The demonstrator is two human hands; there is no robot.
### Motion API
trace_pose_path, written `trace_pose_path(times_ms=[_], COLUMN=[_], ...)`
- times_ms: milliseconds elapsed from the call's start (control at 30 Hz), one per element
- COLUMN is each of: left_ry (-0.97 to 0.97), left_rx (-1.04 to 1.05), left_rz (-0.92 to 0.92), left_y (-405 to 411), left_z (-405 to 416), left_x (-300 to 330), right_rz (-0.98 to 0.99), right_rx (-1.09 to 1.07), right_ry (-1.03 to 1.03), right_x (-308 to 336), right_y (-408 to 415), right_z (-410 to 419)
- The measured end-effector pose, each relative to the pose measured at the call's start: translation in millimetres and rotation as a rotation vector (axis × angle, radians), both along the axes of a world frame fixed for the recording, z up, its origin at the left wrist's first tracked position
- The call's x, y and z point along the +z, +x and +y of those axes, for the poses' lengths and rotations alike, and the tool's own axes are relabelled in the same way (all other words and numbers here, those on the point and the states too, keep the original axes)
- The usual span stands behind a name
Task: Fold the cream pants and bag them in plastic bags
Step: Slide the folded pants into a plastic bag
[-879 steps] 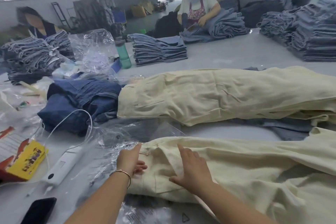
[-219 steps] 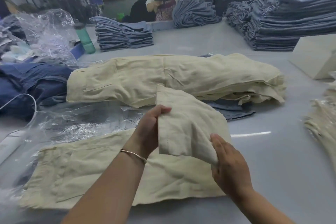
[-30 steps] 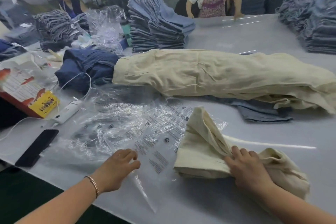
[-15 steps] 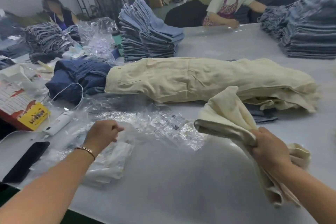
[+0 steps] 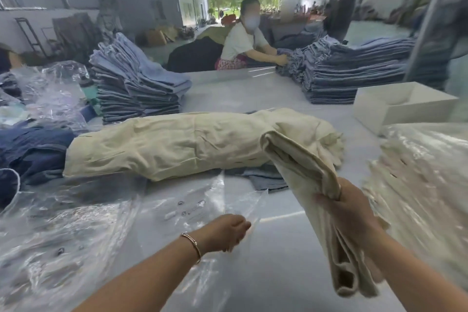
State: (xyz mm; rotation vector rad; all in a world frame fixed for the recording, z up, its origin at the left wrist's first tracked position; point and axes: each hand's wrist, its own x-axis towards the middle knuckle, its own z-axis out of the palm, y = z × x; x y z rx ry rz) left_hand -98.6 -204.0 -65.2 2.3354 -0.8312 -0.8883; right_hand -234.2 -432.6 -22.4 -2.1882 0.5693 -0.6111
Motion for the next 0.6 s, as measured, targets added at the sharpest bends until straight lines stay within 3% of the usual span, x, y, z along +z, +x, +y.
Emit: trace_pose_path(times_ms=[100, 233, 367, 500, 600], left_ry=[-0.024, -0.139, -0.335, -0.285, -0.334], left_rx=[-0.047, 0.006, 0.396, 0.459, 0.500], left_rz=[0.209, 0.383, 0.357, 0.339, 0.140], left_y=[-3, 4, 22, 31, 38], left_z=[-26, -39, -37, -41, -55], left_x=[-9, 1, 8, 4, 7], right_rz=[-0.033, 0.076, 0.271, 0.388, 0.440], right_rx=[0.106, 0.313, 0.470, 0.500, 0.532], right_ry=[0.034, -0.048, -0.369, -0.600, -0.729], right_x=[10, 5, -20, -32, -32], right_y=[-14, -34, -48, -57, -58], right_z=[0, 0, -2, -6, -3])
